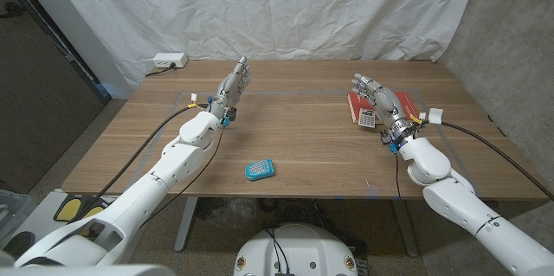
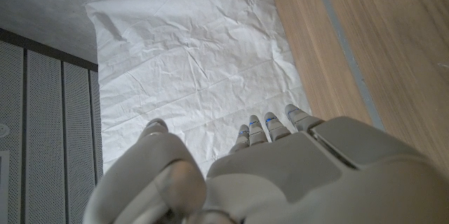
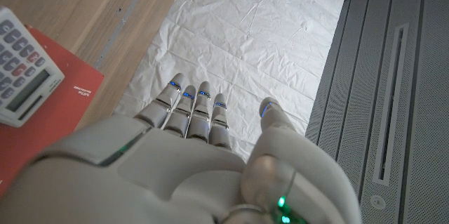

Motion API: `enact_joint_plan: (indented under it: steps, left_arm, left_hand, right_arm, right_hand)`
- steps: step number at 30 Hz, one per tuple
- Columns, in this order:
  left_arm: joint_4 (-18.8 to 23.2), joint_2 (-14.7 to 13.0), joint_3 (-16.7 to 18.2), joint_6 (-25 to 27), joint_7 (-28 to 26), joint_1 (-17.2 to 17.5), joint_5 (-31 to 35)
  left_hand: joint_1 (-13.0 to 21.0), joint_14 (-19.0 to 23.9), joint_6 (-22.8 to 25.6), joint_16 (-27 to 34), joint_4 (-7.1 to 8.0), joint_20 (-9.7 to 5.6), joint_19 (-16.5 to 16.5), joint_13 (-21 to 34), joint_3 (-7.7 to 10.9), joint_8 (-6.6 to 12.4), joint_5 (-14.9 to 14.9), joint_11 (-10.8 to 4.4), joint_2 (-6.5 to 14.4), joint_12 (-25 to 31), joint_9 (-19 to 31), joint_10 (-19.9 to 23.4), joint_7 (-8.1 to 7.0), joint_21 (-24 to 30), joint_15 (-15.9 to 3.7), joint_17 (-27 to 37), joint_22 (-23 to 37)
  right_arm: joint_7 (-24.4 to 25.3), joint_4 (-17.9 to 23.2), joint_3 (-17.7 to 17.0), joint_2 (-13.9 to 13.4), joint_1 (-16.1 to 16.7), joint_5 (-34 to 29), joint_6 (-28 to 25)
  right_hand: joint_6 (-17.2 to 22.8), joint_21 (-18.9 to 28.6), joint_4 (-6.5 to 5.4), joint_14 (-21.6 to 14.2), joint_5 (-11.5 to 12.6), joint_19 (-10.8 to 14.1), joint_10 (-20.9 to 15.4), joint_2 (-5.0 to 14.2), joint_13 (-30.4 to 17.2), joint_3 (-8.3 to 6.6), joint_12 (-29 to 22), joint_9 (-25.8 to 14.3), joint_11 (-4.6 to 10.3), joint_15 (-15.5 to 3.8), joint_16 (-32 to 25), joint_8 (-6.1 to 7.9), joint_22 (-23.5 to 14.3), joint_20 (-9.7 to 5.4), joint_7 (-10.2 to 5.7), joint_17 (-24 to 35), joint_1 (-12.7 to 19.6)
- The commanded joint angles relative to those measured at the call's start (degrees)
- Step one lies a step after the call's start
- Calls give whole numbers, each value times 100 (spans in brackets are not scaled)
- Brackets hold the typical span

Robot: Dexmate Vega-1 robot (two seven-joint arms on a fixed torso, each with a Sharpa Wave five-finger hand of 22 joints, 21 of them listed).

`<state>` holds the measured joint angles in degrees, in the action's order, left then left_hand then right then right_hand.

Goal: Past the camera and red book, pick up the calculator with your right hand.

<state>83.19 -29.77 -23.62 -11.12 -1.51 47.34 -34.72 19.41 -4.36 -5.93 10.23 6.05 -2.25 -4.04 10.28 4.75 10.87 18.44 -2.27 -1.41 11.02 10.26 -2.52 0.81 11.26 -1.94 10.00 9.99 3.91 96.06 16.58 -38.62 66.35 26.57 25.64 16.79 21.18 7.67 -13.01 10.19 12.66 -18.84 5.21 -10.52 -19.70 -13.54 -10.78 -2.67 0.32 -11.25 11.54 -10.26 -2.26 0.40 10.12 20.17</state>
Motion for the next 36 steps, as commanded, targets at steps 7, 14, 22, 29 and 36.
enact_joint_plan:
  steps: [7, 14, 22, 29, 36]
  left_arm:
    - [408, -170, 16, 133, -155, 183, 81]
    - [552, -240, 40, 294, -232, 214, 62]
    - [505, -217, 54, 246, -194, 218, 19]
    - [488, -205, 52, 226, -185, 211, 18]
    - [574, -259, 66, 273, -207, 224, 34]
  left_hand:
    - [69, -24, 38, 34, -1, -451, -9, 16, -10, 29, 29, -4, 37, 29, 24, 29, 18, 16, 6, 26, 20]
    - [76, -10, 35, 40, -5, -433, 34, 16, -19, 26, 29, -35, 41, 32, 24, 37, 16, 33, 17, 28, 22]
    - [80, 35, 38, 57, -7, -435, 82, 16, -30, 26, 30, -7, 45, 34, 24, 45, 20, 51, 17, 32, 26]
    - [83, 42, 39, 58, -9, -420, 90, 16, -38, 25, 29, -33, 47, 34, 24, 47, 27, 53, 27, 34, 28]
    - [85, 43, 42, 57, -9, -404, 89, 16, -45, 26, 28, -17, 50, 32, 25, 42, 26, 52, 31, 36, 30]
  right_arm:
    - [868, 365, -137, -95, 353, -1142, -105]
    - [1114, 560, -204, -163, 529, -1487, -274]
    - [1471, 793, -296, -172, 753, -1892, -494]
    - [1642, 930, -342, -176, 876, -2126, -638]
    - [1852, 1038, -370, -159, 993, -2419, -770]
  right_hand:
    - [55, -12, 81, -72, 30, 66, -56, -7, -29, -38, -30, -23, 17, -28, -28, 36, -34, -29, -13, 17, 121]
    - [34, -12, 119, -98, 28, 112, -30, -12, -33, -65, -14, -25, -30, -66, -24, 22, -36, -77, 8, 18, 196]
    - [38, -18, 152, -125, 23, 140, -57, -26, -37, -87, -19, -27, 0, -81, -20, 21, -39, -79, 7, 19, 269]
    - [57, -27, 175, -141, 23, 148, -76, -37, -40, -105, -24, -28, 25, -85, -18, 26, -40, -77, -6, 19, 326]
    - [62, -41, 191, -127, 22, 153, -28, -56, -43, -121, 0, -30, 36, -125, -2, 25, -40, -108, -23, 22, 383]
